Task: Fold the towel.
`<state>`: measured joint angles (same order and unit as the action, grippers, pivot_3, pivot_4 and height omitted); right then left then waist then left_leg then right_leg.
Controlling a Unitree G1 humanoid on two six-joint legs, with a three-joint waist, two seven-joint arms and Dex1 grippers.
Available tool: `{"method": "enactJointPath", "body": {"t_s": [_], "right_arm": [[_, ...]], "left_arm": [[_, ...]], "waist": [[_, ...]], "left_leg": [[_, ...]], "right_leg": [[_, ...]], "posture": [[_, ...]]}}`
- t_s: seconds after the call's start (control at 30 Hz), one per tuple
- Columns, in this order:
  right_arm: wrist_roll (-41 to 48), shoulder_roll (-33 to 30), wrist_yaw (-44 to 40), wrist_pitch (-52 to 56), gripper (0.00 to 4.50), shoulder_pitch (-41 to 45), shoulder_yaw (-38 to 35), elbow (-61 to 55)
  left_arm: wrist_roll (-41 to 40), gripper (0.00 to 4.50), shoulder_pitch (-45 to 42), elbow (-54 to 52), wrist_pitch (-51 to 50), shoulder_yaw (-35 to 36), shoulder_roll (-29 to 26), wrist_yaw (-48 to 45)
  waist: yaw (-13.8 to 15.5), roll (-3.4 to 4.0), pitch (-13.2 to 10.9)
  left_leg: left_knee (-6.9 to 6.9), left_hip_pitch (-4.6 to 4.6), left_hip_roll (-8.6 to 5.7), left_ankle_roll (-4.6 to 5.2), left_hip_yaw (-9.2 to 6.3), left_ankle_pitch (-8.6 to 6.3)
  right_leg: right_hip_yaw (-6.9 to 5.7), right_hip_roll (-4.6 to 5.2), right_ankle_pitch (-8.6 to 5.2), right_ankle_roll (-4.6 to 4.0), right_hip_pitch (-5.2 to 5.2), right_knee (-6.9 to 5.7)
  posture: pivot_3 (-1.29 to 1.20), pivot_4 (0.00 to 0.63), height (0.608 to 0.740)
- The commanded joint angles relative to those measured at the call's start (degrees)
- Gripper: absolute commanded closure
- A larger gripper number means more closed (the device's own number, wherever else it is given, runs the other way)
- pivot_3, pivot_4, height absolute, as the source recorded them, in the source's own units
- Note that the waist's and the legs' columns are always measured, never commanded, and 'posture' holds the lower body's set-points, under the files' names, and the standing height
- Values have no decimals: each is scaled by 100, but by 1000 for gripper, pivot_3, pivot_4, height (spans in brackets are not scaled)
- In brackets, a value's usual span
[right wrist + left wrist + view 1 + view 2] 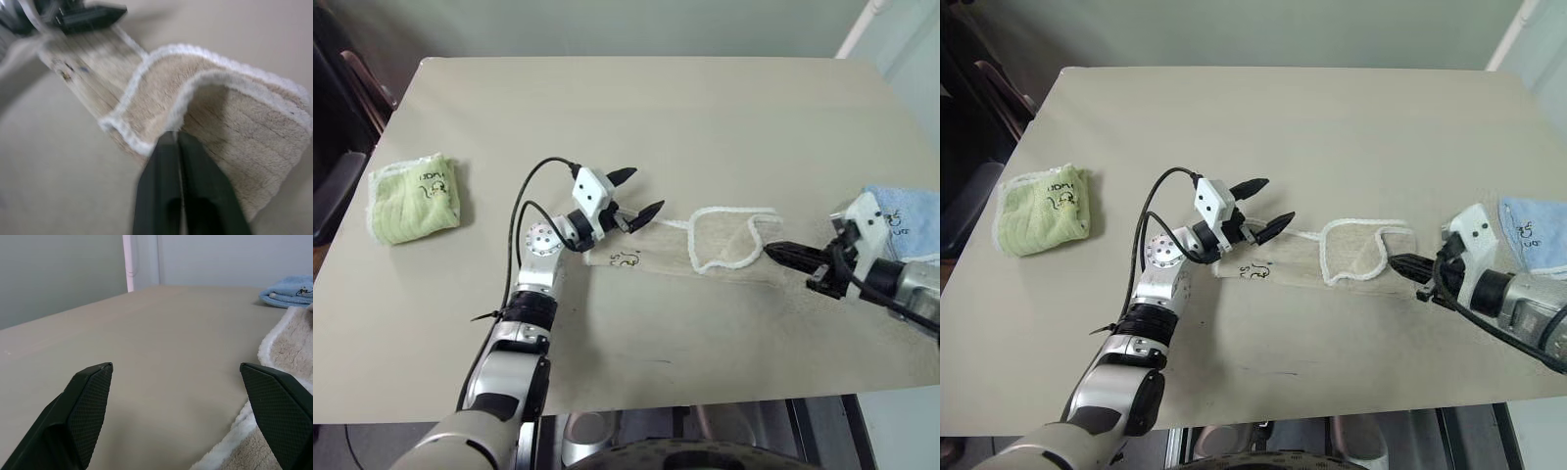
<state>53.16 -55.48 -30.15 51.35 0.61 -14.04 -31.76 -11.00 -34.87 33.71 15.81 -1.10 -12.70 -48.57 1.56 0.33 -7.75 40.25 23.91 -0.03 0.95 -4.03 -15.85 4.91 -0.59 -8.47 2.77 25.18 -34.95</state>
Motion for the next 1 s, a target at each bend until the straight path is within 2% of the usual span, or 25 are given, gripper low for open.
{"method": "enactJointPath", "body": {"t_s": [0.03, 0.2, 0.33, 0.5, 0.6, 0.8, 0.93, 1.0], "right_arm": [[-748, -120, -270, -367, 4449, 65, 447, 8], [-1346, 192, -363, -544, 4449, 622, 1088, 327], [-1905, 655, -444, -779, 4449, 1388, 1732, 803], [-2271, 1345, -483, -818, 4449, 2355, 2110, 1539], [-2484, 1579, -592, -867, 4449, 2626, 2286, 1795], [-2659, 1850, -538, -963, 4449, 2626, 2062, 1931], [-1934, 2156, -524, -1103, 4449, 2115, 987, 1350], [-1615, 2215, -378, -841, 4449, 1915, 526, 1098]], "left_arm": [[-5, 0, 3, -140, 134, 13, -15, 16], [-7, 0, 47, -189, 128, 8, -23, 26], [11, 0, 93, -240, 124, -11, -41, 35], [26, 0, 165, -325, 114, -39, -52, 46], [30, 0, 215, -378, 106, -56, -56, 49], [-130, 0, 255, -507, 116, -32, 6, -74], [-1134, 0, 318, -1271, -410, 137, 296, -527], [-1557, 0, 340, -1636, -746, 165, 400, -712]], "waist": [[-1, 0, 0], [-18, 0, 0], [-35, 0, 0], [-76, 0, 0], [-71, 1, 0], [-68, 1, 0], [-27, 1, 0], [-25, 1, 0]], "left_leg": [[0, 0, 1, 0, 0, 0], [2, -2, -1, 2, 2, 1], [2, -6, 0, 4, 2, 7], [2, -10, 5, 5, 1, 17], [-1, -8, 5, 3, -2, 26], [-7, -4, 5, -1, -6, 28], [-9, 5, 5, -6, -8, 31], [-8, 8, 4, -9, -6, 32]], "right_leg": [[0, 0, 1, 2, 0, 0], [1, 2, 11, 5, 0, 3], [1, 2, 19, 0, -1, 2], [-1, 1, 33, -10, 1, 3], [-5, 2, 40, -14, 2, 4], [-7, 4, 35, -22, 8, 4], [-10, 4, 33, -25, 11, 3], [-10, 4, 31, -27, 12, 4]], "posture": [[0, 150, 740], [0, 150, 740], [0, 150, 740], [0, 150, 740], [0, 150, 740], [0, 150, 740], [0, 150, 740], [0, 150, 740]]}}
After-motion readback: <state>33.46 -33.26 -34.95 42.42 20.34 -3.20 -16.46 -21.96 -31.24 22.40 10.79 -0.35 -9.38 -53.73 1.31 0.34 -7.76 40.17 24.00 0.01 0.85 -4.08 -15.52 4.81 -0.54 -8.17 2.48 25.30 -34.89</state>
